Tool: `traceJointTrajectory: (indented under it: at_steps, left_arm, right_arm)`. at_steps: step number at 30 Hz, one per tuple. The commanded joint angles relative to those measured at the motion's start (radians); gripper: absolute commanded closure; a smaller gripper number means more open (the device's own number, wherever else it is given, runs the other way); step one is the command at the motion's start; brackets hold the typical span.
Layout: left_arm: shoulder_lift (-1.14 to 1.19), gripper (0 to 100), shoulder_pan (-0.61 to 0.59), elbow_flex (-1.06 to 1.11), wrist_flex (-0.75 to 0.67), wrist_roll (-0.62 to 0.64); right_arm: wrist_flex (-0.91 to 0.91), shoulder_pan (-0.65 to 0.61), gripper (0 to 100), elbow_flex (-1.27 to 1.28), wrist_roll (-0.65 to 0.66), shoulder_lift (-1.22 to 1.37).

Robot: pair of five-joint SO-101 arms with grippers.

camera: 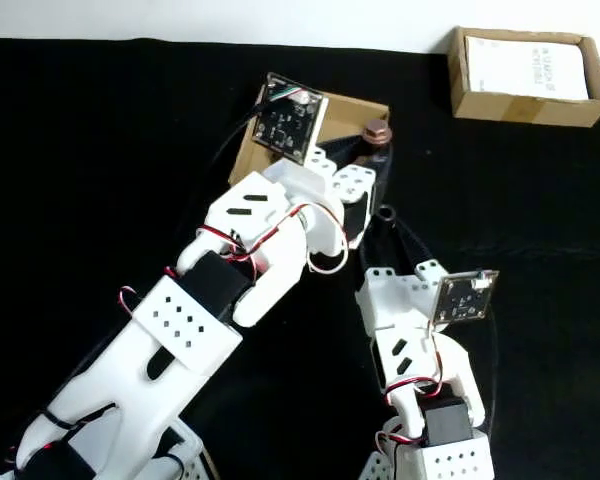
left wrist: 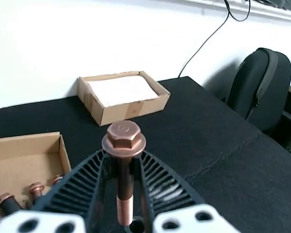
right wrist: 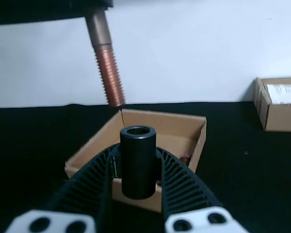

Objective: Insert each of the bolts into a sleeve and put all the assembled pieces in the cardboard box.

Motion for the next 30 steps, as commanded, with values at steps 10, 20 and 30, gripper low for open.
traceJointTrajectory:
  at_steps: [10,20,30]
  left_arm:
    - [-0.008,99,0.041,-0.010,-0.026,0.003]
    - [-0.008,99,0.041,-0.004,0.017,0.008]
    - [-0.064,99,0.047,0.099,0.144,0.011]
  right_arm:
    - [-0.025,-0.056,99.1,0.012,0.008,-0.005]
    - [-0.025,-0.054,99.1,0.005,0.008,-0.005]
    - [-0.025,-0.050,99.1,0.002,0.014,-0.007]
